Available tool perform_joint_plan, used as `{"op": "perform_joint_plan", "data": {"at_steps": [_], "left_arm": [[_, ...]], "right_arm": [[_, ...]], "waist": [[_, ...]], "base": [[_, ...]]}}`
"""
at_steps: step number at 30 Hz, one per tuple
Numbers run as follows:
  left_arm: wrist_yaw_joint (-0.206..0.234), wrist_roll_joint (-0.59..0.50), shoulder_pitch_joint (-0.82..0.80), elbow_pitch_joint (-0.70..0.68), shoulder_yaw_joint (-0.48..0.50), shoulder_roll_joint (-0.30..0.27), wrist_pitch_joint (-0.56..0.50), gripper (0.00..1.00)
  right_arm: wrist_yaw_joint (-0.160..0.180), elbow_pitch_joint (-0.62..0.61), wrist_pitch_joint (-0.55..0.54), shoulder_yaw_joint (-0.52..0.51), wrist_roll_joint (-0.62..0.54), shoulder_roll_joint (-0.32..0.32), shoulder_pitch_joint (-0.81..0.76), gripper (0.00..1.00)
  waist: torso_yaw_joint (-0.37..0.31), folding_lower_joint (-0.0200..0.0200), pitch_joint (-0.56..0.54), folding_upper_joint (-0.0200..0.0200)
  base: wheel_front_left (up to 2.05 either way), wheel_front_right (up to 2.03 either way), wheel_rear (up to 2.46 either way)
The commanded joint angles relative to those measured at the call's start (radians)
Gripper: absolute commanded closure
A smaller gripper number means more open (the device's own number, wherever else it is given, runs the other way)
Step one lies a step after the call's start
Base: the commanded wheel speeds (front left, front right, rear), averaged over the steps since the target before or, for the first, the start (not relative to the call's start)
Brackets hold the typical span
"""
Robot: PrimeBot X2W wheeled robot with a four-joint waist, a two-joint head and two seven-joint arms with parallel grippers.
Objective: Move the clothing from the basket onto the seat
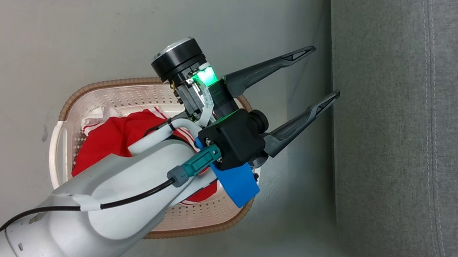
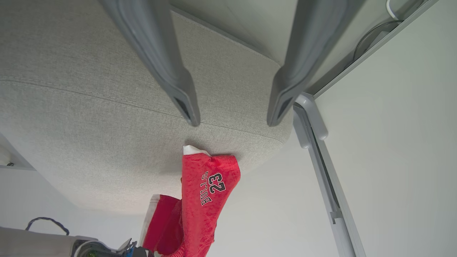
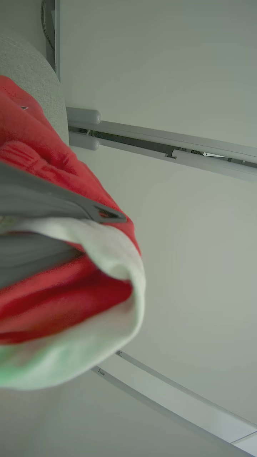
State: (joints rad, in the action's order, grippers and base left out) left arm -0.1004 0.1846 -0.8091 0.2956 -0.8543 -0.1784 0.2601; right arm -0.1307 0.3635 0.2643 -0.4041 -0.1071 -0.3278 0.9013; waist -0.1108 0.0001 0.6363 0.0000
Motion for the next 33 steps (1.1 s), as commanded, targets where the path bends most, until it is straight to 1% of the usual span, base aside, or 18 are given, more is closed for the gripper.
{"op": "perform_joint_plan", "data": {"at_steps": [1,7,14,15,16,17,20,24,33], "left_arm": [[0.005,-0.001,-0.018,0.0,0.001,-0.002,0.005,0.0],[0.006,0.003,-0.018,0.0,0.003,-0.007,0.005,0.0],[0.006,0.006,-0.019,0.0,0.002,-0.006,0.006,0.0],[0.007,0.007,-0.019,0.0,0.003,-0.005,0.006,0.0],[0.007,0.007,-0.017,0.0,0.003,-0.004,0.006,0.0],[0.008,0.007,-0.013,0.001,0.003,-0.002,0.006,0.0],[0.01,0.008,-0.001,0.002,0.006,0.003,0.006,0.0],[0.015,0.015,0.017,-0.001,0.017,0.01,0.006,0.0],[0.029,0.034,0.08,-0.002,0.062,0.012,0.006,0.0]], "right_arm": [[0.0,0.039,0.0,-0.011,0.01,0.003,-0.016,1.0],[0.0,0.192,0.0,-0.024,0.026,0.005,-0.047,1.0],[0.0,0.324,0.0,-0.023,0.03,0.008,-0.028,1.0],[0.0,0.336,0.0,-0.025,0.032,0.006,-0.025,0.72],[0.0,0.346,0.0,-0.026,0.033,0.005,-0.024,0.42],[0.0,0.349,0.0,-0.028,0.035,0.01,-0.027,0.0],[0.0,0.335,0.0,-0.033,0.042,0.009,-0.054,0.0],[0.0,0.281,0.0,-0.057,0.058,0.035,-0.13,0.0],[0.0,0.112,0.0,-0.083,0.085,0.114,-0.38,0.0]], "waist": [[0.002,-0.0001,0.002,0.0],[0.006,-0.0001,0.007,0.0],[0.01,-0.0001,0.007,0.0],[0.011,-0.0001,0.005,0.0],[0.012,-0.0001,0.002,0.0],[0.012,-0.0001,-0.003,0.0],[0.014,-0.0001,-0.021,0.0],[0.013,-0.0001,-0.058,0.0],[0.016,-0.0001,-0.161,0.0]], "base": [[0.0,0.0,0.0],[0.0,0.0,0.0],[0.0,0.0,0.0],[0.0,0.0,0.0],[0.0,0.0,0.0],[0.0,0.0,0.0],[0.0,0.0,0.0],[0.0,0.0,0.0],[0.0,0.0,0.0]]}}
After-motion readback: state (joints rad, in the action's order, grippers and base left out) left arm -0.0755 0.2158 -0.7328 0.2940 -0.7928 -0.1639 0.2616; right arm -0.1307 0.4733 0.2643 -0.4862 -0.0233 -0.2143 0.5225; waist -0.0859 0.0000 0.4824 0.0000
